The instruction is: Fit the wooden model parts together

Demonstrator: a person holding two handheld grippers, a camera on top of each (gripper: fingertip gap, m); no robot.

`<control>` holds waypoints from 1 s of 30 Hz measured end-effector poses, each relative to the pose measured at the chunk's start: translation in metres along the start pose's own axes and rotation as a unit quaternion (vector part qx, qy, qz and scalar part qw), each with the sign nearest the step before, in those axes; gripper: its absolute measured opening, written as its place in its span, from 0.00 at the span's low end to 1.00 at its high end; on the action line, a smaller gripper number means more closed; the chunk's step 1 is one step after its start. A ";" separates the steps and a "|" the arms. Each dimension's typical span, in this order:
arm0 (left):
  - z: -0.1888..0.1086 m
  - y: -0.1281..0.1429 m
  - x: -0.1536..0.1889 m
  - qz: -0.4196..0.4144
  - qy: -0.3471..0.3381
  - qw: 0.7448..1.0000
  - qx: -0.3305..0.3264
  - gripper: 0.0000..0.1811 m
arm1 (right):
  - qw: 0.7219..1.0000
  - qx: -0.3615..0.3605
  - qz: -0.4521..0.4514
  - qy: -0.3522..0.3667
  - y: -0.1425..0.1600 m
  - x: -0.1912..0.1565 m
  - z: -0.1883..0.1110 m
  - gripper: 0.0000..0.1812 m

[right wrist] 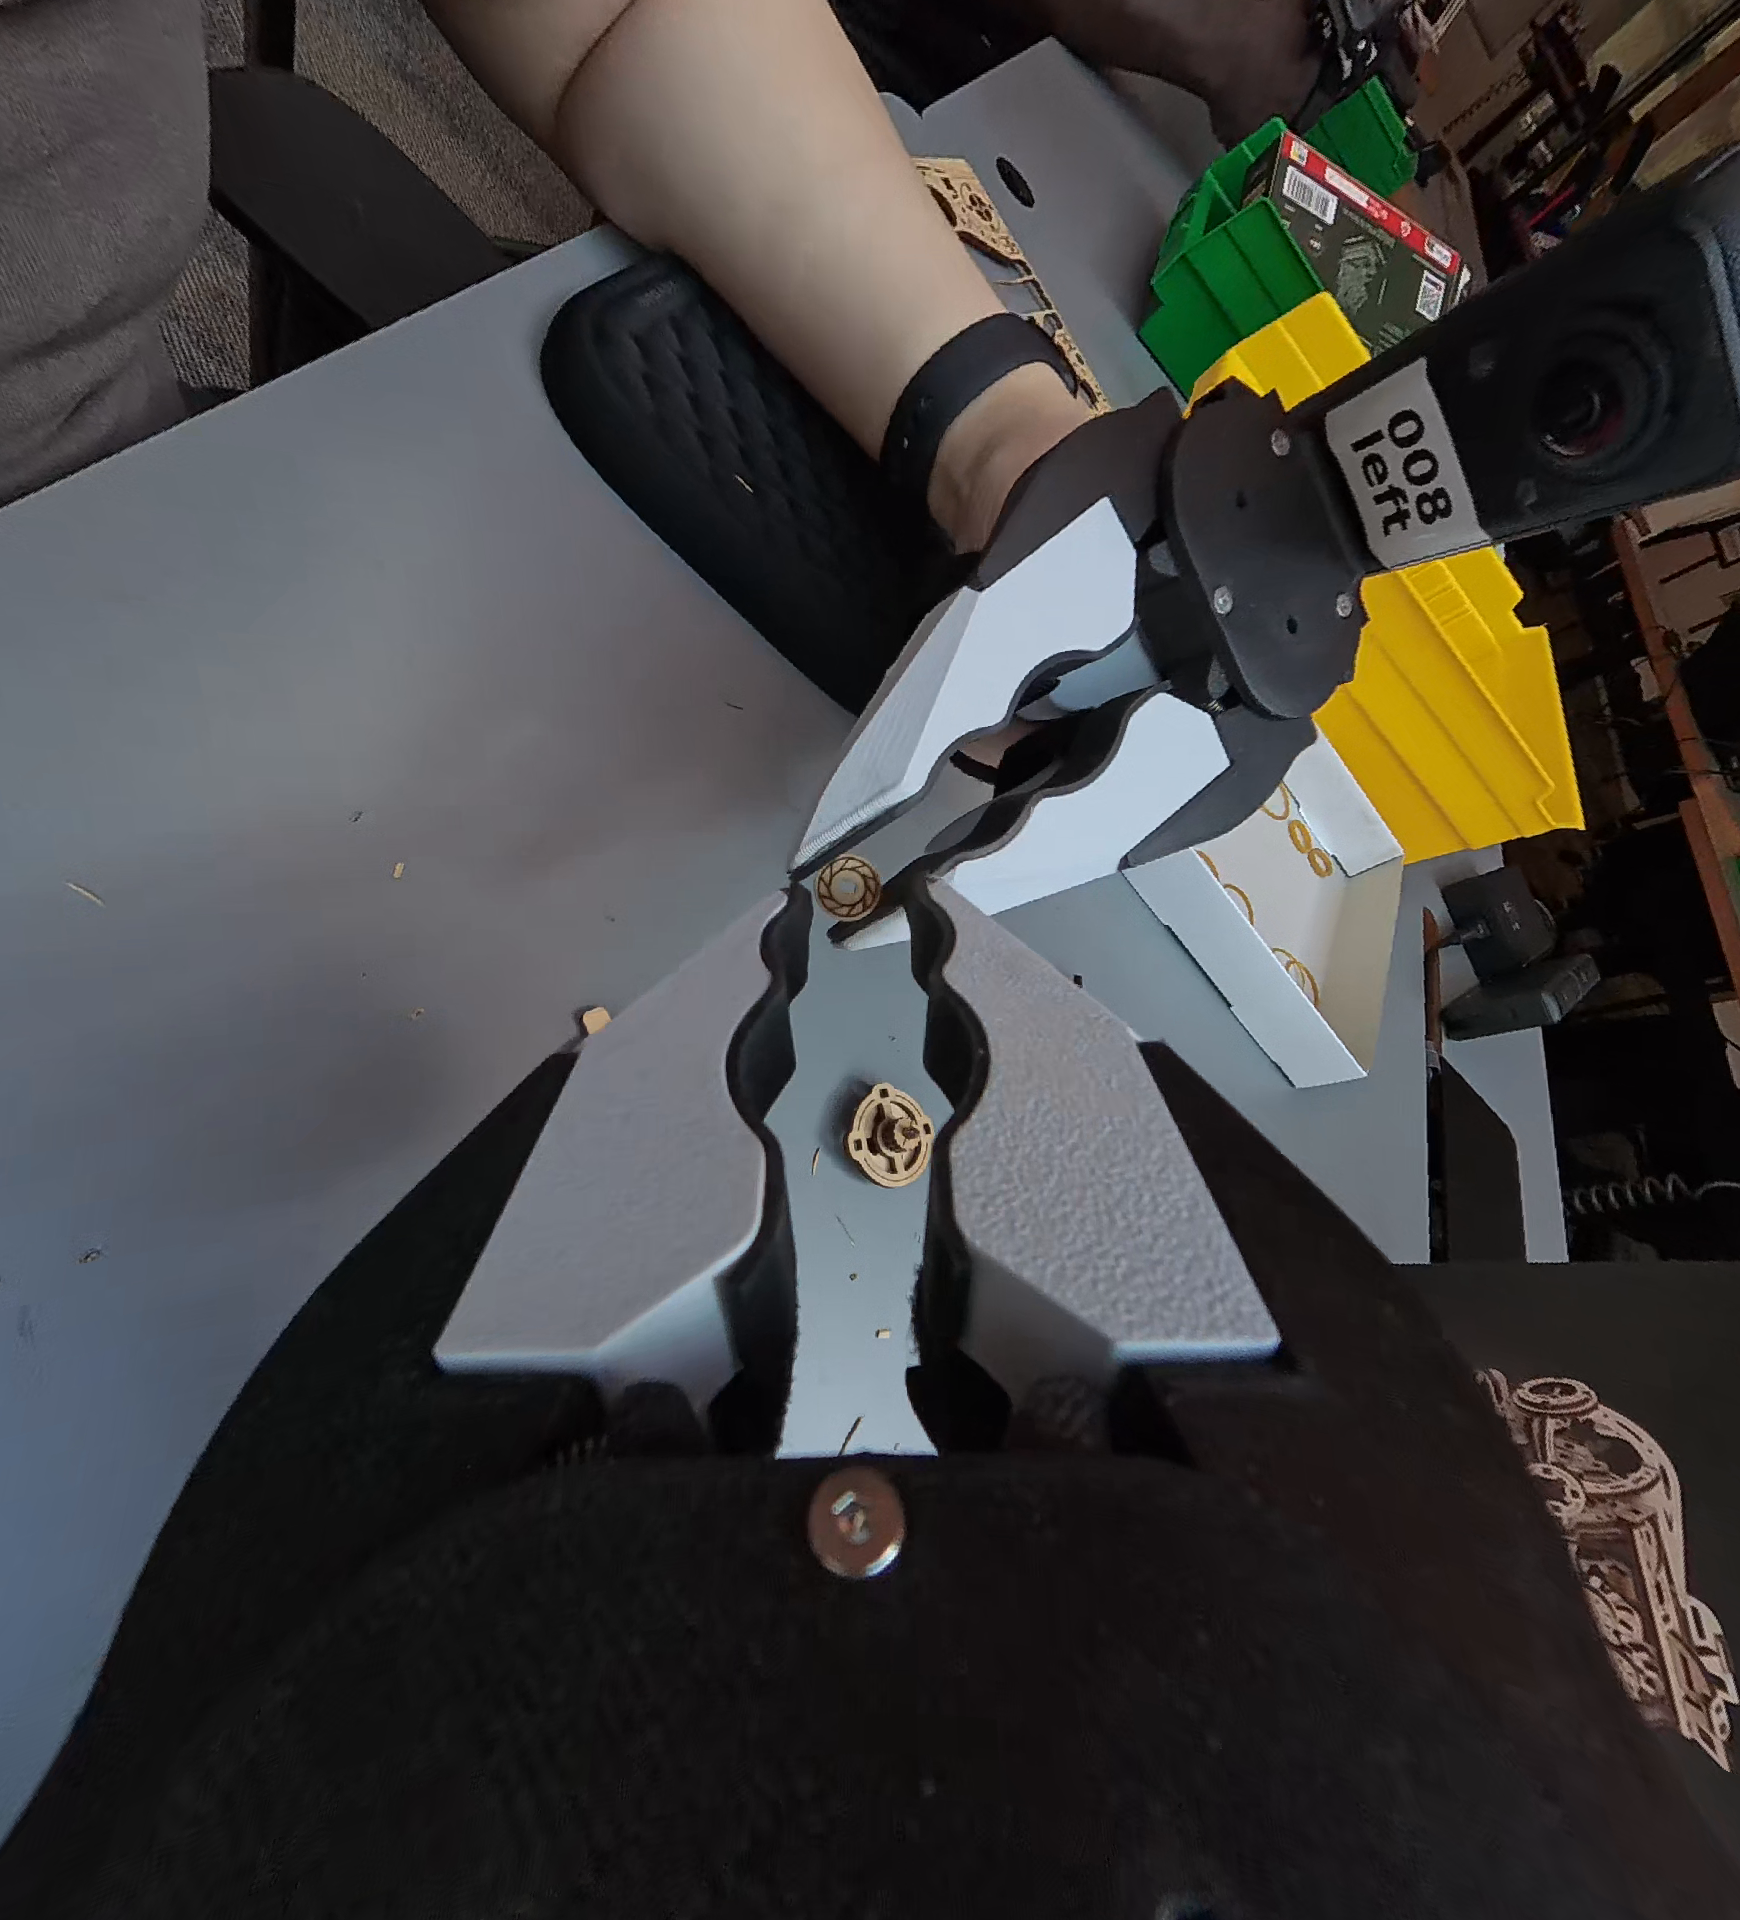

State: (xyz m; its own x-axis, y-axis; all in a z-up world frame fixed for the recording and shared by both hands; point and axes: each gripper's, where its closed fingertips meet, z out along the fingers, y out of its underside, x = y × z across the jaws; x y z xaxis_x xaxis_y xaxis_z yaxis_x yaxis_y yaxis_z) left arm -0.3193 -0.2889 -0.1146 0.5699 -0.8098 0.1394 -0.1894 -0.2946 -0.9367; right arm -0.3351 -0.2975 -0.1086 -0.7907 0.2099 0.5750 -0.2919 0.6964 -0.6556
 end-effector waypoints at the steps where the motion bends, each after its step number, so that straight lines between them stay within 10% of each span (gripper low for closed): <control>1: 0.001 0.000 0.000 -0.002 0.002 1.000 0.000 0.06 | 1.000 -0.003 -0.001 -0.001 0.000 -0.001 0.000 0.10; 23: -0.001 -0.002 0.000 -0.017 0.013 1.000 0.018 0.12 | 1.000 -0.002 0.018 -0.010 -0.001 -0.003 0.002 0.07; 30: -0.016 0.028 -0.035 -0.027 -0.084 0.995 -0.053 0.24 | 0.989 -0.112 0.096 -0.007 0.054 0.014 0.006 0.07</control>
State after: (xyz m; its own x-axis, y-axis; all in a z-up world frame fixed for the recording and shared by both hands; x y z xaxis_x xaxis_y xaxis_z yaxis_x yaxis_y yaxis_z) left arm -0.3575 -0.2771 -0.1410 0.7061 -0.6970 0.1250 -0.2319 -0.3944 -0.8892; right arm -0.3651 -0.2614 -0.1394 -0.8276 0.3455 0.4423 -0.0091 0.7797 -0.6261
